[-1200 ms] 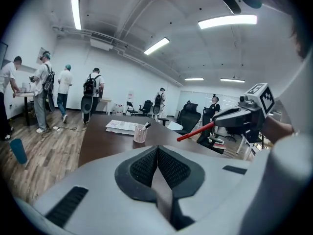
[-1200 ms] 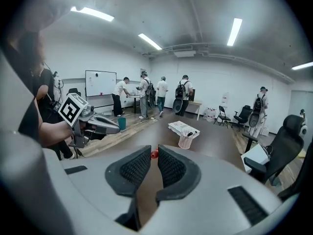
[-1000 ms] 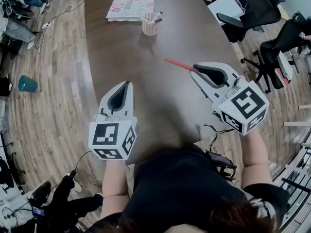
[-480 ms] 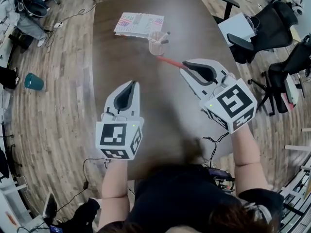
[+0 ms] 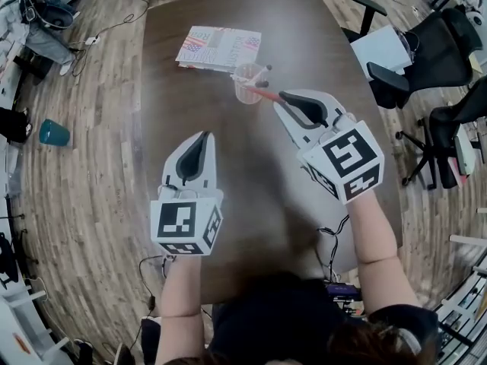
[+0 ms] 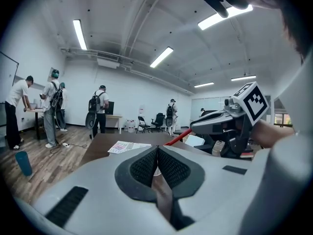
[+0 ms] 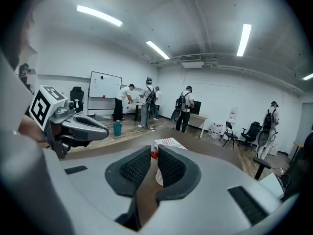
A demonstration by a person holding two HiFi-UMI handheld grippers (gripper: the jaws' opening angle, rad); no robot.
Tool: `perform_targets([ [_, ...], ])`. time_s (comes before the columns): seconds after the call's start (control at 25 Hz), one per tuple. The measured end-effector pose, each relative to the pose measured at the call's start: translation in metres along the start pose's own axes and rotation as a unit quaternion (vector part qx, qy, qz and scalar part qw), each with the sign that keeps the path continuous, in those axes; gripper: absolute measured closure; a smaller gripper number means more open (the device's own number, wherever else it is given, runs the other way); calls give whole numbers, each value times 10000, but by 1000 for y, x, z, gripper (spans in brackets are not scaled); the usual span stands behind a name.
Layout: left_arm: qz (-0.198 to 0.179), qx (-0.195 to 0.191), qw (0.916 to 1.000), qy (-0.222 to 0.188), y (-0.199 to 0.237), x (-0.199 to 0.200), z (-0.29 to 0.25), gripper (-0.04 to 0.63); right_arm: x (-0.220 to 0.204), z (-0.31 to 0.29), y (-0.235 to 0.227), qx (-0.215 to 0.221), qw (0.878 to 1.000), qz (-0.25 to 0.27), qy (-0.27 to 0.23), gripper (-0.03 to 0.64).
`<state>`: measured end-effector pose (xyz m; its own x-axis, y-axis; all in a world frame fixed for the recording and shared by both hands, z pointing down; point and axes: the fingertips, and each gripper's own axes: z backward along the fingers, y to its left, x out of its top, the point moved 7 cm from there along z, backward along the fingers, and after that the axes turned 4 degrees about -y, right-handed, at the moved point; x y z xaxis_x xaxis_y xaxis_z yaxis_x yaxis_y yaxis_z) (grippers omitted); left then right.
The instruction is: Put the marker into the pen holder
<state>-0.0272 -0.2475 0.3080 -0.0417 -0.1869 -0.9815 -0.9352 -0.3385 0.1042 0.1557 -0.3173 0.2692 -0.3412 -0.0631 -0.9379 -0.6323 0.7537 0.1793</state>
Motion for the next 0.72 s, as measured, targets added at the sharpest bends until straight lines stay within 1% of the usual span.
perform_targets([
  [0.36, 130, 92, 9999, 43, 22, -20, -42, 569, -25, -46, -23, -181, 9998, -91, 54, 554],
  [0.72, 301, 148, 9994, 83, 37, -44, -66, 569, -48, -78, -36, -426, 9989, -129, 124, 554],
])
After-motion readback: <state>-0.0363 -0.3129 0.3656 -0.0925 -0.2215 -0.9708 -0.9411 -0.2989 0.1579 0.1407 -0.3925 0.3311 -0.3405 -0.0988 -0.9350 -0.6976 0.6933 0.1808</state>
